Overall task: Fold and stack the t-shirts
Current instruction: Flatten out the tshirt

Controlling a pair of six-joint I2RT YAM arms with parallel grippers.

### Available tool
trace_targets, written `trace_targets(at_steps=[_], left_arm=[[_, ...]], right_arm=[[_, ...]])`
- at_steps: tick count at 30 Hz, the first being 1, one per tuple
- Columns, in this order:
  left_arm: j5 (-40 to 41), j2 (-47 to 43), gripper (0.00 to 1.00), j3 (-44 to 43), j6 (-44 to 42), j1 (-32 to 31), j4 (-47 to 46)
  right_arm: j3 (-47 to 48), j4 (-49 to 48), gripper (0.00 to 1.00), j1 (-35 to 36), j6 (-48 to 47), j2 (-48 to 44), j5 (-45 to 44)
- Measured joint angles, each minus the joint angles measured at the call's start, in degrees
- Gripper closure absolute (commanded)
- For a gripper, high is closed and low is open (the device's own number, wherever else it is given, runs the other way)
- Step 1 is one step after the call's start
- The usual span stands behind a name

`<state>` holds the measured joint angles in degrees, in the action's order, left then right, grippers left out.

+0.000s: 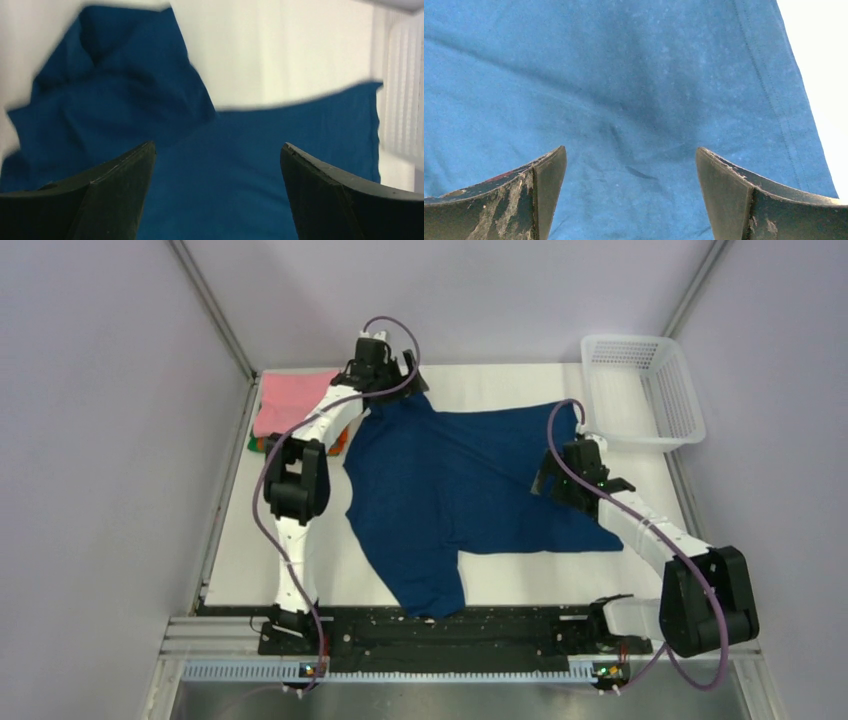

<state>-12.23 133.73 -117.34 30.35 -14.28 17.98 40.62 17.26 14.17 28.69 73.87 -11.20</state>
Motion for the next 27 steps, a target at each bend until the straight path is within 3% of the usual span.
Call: trace_targets(at_steps=[4,7,12,17,27], left_arm=[[2.2,-17.1,0.01,18.9,-0.5,-4.8,0.3],[2.5,-26.5,0.01,31.0,-0.4,-8.6,0.0],[3.7,-28.3,0.01,41.3,-0.4,-7.9,2.7],[2.9,-22.9,0.01,42.3,0.0,-1.8,3.4],[-0.3,-10.8,0.02,25.1,1.0,3.9,4.4]], right_arm=[[0.1,-0.9,0.01,-2.1,-0.6,-1.8,0.2],[4.2,-1.7,0.01,-4.4,-1.9,2.5,2.4],[22.4,-2.8,0.01,-5.1,-4.4,18.1,6.6],[33.6,-2.9,0.01,-5.0,-5.5,29.1,7.2],[42.6,1.5,0.01,-5.0,-6.2,43.7,3.4]])
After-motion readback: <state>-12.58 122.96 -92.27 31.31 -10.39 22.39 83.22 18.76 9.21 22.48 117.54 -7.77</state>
